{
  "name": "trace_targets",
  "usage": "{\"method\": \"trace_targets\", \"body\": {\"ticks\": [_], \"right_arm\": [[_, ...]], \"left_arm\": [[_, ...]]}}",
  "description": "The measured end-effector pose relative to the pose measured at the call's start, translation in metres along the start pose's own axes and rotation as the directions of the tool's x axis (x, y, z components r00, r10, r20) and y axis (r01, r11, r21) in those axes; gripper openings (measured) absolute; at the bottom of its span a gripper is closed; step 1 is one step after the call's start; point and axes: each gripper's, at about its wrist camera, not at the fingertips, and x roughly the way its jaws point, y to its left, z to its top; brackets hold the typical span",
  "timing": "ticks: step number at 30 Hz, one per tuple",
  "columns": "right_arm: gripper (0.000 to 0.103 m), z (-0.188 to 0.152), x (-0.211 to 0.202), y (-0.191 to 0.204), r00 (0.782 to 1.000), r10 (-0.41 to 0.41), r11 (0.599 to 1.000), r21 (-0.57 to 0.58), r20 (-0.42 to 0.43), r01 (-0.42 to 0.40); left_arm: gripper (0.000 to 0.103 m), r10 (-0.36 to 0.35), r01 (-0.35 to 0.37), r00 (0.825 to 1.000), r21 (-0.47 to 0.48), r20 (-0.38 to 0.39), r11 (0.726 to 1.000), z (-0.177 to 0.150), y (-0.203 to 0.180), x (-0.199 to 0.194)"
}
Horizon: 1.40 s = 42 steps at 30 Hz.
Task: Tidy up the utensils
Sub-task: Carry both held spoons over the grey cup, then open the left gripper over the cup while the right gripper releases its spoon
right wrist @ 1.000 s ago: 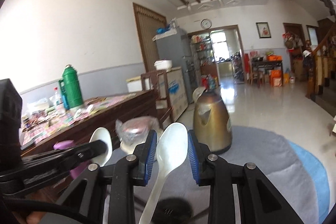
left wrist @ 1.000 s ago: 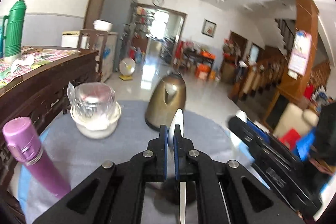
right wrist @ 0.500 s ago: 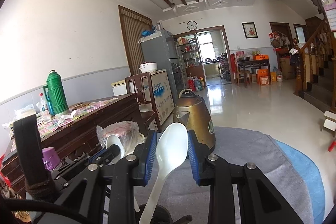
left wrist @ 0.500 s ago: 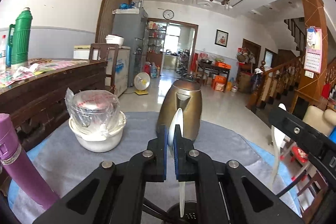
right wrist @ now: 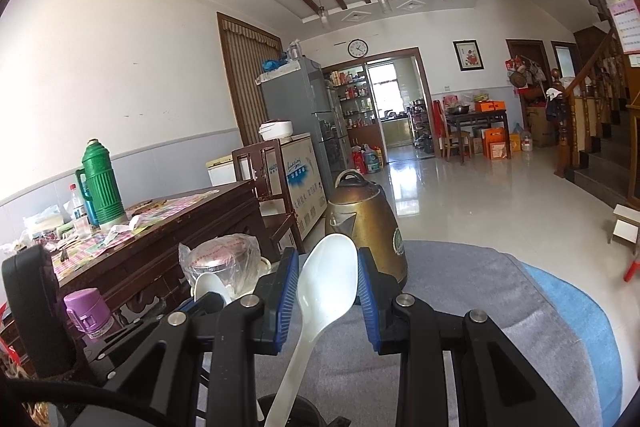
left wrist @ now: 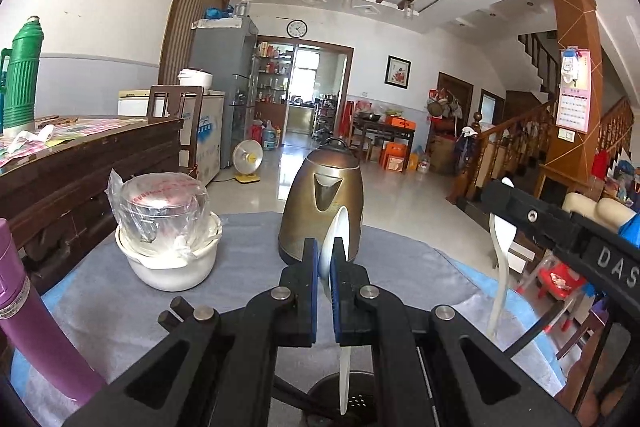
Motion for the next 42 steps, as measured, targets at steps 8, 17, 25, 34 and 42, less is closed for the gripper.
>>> {"method": "trace_targets", "body": {"ticks": [8,17,25,34,42], "right_arm": [[0.031,0.004,-0.004,0.001,1.000,-0.008,1.000,-0.001,0.014,0.008],[0.031,0.005,-0.007,0.000,1.000,-0.017,1.000,0.001,0.025,0.017],[0.031,0.006,-0.009,0.001,0.999,-0.023,1.000,-0.001,0.031,0.023],[0.031,0.009,-0.012,0.027,0.997,-0.047,0.995,-0.081,0.066,0.052],[0.032,-0.011,0.010,0.072,0.984,-0.163,0.957,-0.230,0.071,0.175]], "left_arm": [[0.006,-0.055,0.056,0.998,-0.028,0.025,0.998,-0.001,0.000,-0.007],[0.018,-0.074,0.076,0.996,-0.042,0.055,0.996,0.000,0.000,-0.012],[0.022,-0.083,0.087,0.994,-0.062,0.076,0.994,0.003,0.005,-0.020],[0.064,0.041,-0.032,0.989,-0.068,0.139,0.997,0.020,0.031,-0.073],[0.077,0.084,-0.082,0.996,-0.109,0.007,0.991,-0.014,0.065,-0.101]]}}
